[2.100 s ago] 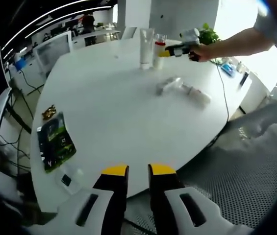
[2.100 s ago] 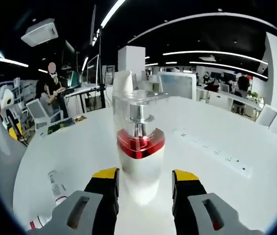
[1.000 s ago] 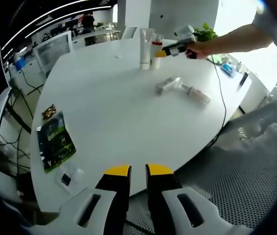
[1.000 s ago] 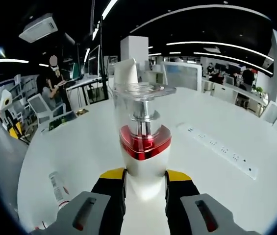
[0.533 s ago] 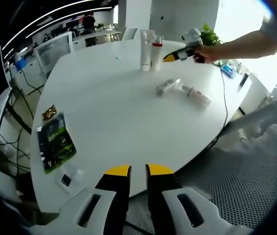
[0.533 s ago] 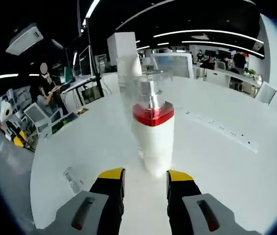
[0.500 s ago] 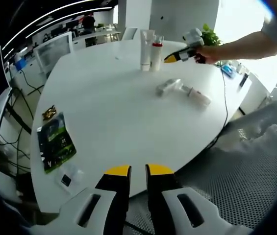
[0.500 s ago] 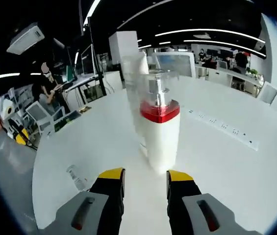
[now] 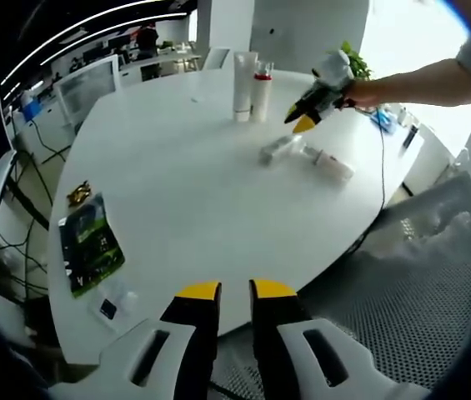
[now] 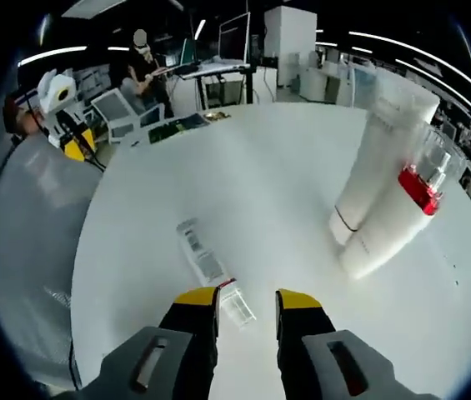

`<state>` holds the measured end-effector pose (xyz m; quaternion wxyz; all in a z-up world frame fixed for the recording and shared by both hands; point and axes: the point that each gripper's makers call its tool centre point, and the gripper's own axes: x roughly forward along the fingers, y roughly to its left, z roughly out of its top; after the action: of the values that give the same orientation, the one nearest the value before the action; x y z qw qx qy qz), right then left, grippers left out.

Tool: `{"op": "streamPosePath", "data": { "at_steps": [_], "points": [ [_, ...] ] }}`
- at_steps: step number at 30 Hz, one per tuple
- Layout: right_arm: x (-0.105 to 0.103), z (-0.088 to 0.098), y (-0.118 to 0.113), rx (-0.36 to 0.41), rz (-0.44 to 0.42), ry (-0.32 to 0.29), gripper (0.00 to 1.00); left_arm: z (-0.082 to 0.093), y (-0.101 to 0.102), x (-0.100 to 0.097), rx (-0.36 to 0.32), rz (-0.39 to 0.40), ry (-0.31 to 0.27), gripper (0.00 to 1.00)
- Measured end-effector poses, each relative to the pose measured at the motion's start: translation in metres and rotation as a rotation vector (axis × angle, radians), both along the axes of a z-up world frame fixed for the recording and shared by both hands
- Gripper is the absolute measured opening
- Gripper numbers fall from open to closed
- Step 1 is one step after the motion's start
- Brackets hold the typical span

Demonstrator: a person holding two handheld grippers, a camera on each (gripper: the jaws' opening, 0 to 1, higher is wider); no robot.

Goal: Arrange the skincare products in the storage area until every visible bottle or jar stands upright without overlapping.

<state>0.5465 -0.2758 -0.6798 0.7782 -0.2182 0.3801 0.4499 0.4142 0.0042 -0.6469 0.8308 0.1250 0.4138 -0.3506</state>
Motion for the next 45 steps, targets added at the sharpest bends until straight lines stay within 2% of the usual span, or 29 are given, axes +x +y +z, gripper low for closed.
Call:
{"op": "streamPosePath", "data": {
  "at_steps": [2,4,8,11,16,18,21,23,24,28,31,33,34,37,41,42,45],
  "points": [
    [-0.001,-0.004,0.004,-0.016,0.036,0.006,0.18,0.000,0.000,0.000,-0.001,0.002,0.000,0.10],
    [-0.004,-0.010,0.008,-0.064,0.075,0.021,0.18,0.003,-0.002,0.001,-0.018,0.002,-0.008,0.11],
    [-0.001,-0.021,0.018,-0.048,0.104,0.053,0.20,0.004,-0.003,0.001,-0.028,0.004,-0.012,0.14],
    [-0.001,-0.033,0.019,-0.114,0.149,0.073,0.19,0.004,-0.004,0.002,-0.032,0.008,-0.014,0.14],
    [-0.001,-0.046,0.023,-0.175,0.200,0.091,0.14,0.003,-0.003,0.002,-0.023,0.006,-0.010,0.13],
    [0.000,-0.046,0.027,-0.163,0.196,0.101,0.13,0.003,-0.003,0.002,-0.024,0.005,-0.009,0.13],
    [0.002,-0.044,0.028,-0.152,0.138,0.125,0.12,0.003,-0.003,0.002,-0.023,0.004,-0.009,0.13],
    [0.001,-0.040,0.031,-0.128,0.142,0.114,0.12,0.003,-0.003,0.002,-0.025,0.007,-0.010,0.13],
    [0.001,-0.034,0.037,-0.102,0.161,0.091,0.11,0.003,-0.003,0.003,-0.027,0.009,-0.010,0.13],
    [0.002,-0.014,0.045,-0.125,0.252,-0.025,0.11,0.003,-0.004,0.002,-0.028,0.005,-0.009,0.13],
    [-0.002,0.007,0.053,-0.206,0.375,-0.153,0.11,0.005,-0.005,0.003,-0.043,0.008,-0.013,0.14],
    [-0.007,0.018,0.058,-0.247,0.432,-0.216,0.11,0.005,-0.006,0.003,-0.047,0.008,-0.010,0.15],
    [-0.011,0.027,0.063,-0.281,0.484,-0.271,0.11,0.005,-0.007,0.002,-0.051,0.005,-0.009,0.15],
    [-0.027,0.049,0.079,-0.314,0.579,-0.369,0.11,0.010,-0.012,0.003,-0.091,0.009,-0.016,0.18],
    [-0.050,0.071,0.101,-0.291,0.627,-0.424,0.11,0.020,-0.019,0.006,-0.155,0.023,-0.036,0.25],
    [-0.056,0.076,0.106,-0.311,0.664,-0.464,0.11,0.022,-0.020,0.006,-0.174,0.026,-0.037,0.26],
    [-0.068,0.081,0.115,-0.321,0.684,-0.485,0.11,0.023,-0.023,0.006,-0.190,0.024,-0.031,0.29]
  ]
}}
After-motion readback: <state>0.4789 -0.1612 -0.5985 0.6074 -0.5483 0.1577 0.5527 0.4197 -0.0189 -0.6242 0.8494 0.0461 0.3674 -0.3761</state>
